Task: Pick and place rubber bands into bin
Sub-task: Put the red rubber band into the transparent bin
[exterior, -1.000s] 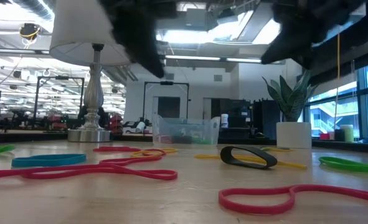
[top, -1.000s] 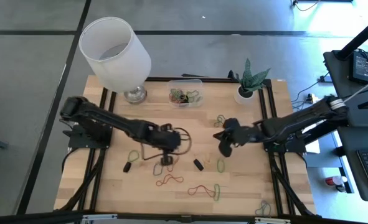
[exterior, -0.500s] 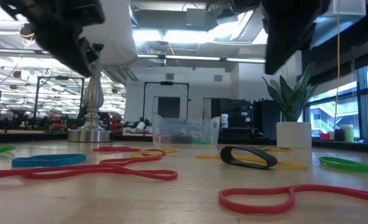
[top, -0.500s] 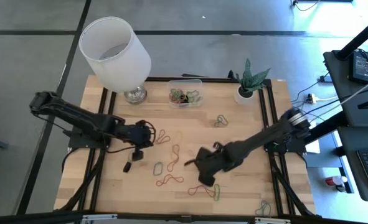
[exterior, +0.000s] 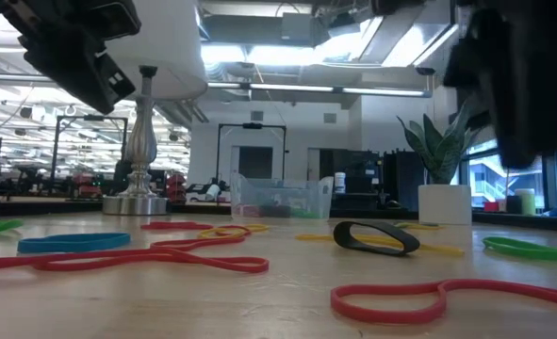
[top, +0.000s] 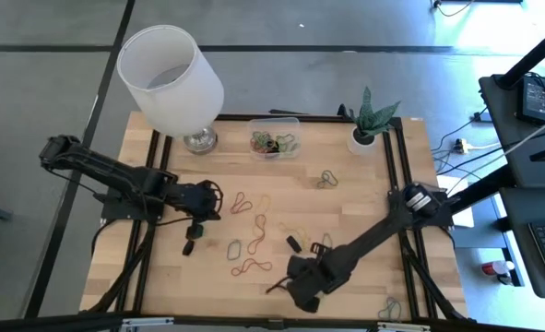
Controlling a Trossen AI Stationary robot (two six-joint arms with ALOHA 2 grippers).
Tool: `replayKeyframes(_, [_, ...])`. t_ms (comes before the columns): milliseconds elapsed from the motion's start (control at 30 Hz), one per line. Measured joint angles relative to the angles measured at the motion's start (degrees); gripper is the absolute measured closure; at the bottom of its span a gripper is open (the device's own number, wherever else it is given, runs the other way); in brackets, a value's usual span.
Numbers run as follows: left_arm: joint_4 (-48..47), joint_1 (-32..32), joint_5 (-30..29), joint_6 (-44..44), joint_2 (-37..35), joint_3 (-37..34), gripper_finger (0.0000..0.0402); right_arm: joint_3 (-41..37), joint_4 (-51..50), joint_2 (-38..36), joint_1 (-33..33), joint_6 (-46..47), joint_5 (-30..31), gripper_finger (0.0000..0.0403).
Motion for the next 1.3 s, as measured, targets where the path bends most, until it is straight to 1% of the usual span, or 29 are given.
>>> replayKeyframes(133, [0.1,0.0,0.0,0.0,0.0,0.0,0.04,0.0,0.7,3.2,0.3,0.2,2.8,0.0287])
replayKeyframes(200, [-0.1,0.0,0.1,0.7,0.0,0.0,0.0399,0.0,1.7,4.9,0.3,0.2,2.8,0.0286])
replayKeyframes(367, [-0.2,0.0,1.6,6.7,0.0,0.0,0.04,0.1,3.4,6.9,0.0,0.4,2.9,0.0286])
replayKeyframes(467, [-0.1,0.0,1.6,6.9,0.0,0.0,0.0399,0.3,3.3,7.7,-0.1,0.6,2.9,0.0288])
replayKeyframes(500, [-0.1,0.0,1.6,6.5,0.0,0.0,0.0398,0.3,3.3,8.0,-0.1,0.6,2.8,0.0294])
replayKeyframes(567, [-0.1,0.0,1.7,5.7,0.0,0.0,0.0397,0.2,3.5,8.2,-0.1,0.7,2.7,0.0318])
replayKeyframes(667, [0.0,0.0,2.9,5.6,0.0,0.0,0.0398,0.2,3.5,8.2,-0.2,1.7,2.8,0.0381])
replayKeyframes(700, [0.0,0.0,3.4,5.6,0.0,0.0,0.0399,0.4,3.2,7.8,-0.2,2.0,2.7,0.039])
replayKeyframes(833, [-0.2,0.0,3.7,5.6,0.0,0.0,0.0399,2.2,-0.4,7.1,-0.2,3.6,2.2,0.0397])
replayKeyframes(933, [0.0,0.0,3.7,5.4,0.0,0.0,0.0398,4.3,-4.4,4.0,-0.2,4.1,4.3,0.04])
replayKeyframes(1033, [0.1,0.2,3.2,5.4,0.0,0.0,0.04,4.9,-5.8,0.0,-0.2,5.9,8.8,0.0401])
replayKeyframes(1167, [0.3,1.2,0.8,5.4,0.0,0.0,0.0398,4.7,-7.8,-4.7,-0.5,7.2,14.9,0.0401])
replayKeyframes(1300, [0.2,2.3,0.6,5.3,0.0,0.0,0.04,4.8,-10.7,-9.2,-2.4,6.4,17.8,0.0402])
